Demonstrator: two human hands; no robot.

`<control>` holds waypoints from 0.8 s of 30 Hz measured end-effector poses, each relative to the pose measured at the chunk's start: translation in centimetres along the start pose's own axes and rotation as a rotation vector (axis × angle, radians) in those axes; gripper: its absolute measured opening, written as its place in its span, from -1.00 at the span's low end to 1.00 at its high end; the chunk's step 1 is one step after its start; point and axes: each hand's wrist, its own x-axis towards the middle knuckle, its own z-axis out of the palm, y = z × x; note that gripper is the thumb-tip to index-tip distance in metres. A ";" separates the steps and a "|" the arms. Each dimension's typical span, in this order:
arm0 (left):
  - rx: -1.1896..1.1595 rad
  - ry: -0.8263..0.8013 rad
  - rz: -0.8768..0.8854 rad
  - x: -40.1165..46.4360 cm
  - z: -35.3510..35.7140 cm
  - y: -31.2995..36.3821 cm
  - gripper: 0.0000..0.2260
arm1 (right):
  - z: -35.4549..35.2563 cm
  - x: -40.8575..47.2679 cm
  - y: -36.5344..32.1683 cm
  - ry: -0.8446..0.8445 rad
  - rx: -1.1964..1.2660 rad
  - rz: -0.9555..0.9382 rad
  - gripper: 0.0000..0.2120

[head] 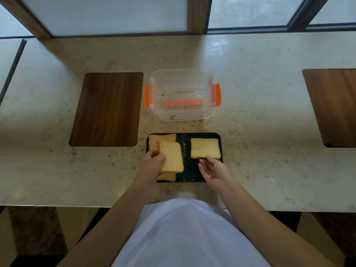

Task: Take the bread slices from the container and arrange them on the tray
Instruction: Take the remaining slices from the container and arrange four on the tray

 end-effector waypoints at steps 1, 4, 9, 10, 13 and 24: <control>0.006 0.002 -0.001 0.0 0.0 0.0 -0.65 | 0.0 0.1 -0.1 0.003 0.001 0.002 -0.88; 0.017 0.001 0.005 0.2 -0.2 -0.2 -0.67 | 0.2 0.5 -0.4 0.009 0.006 0.000 -0.89; 0.026 -0.022 0.005 0.6 -0.6 -0.7 -0.70 | 0.3 1.0 -1.0 -0.014 0.004 -0.010 -0.71; 0.026 -0.026 0.007 0.7 -0.7 -0.8 -0.71 | 0.3 1.0 -1.0 -0.020 -0.001 -0.014 -0.68; 0.042 -0.033 0.014 1.0 -0.8 -0.9 -0.68 | 0.1 1.0 -1.0 -0.031 -0.005 -0.030 -0.58; 0.065 -0.063 -0.003 1.1 -0.2 -0.8 -0.73 | 0.5 0.4 -1.3 -0.010 -0.054 -0.066 -0.53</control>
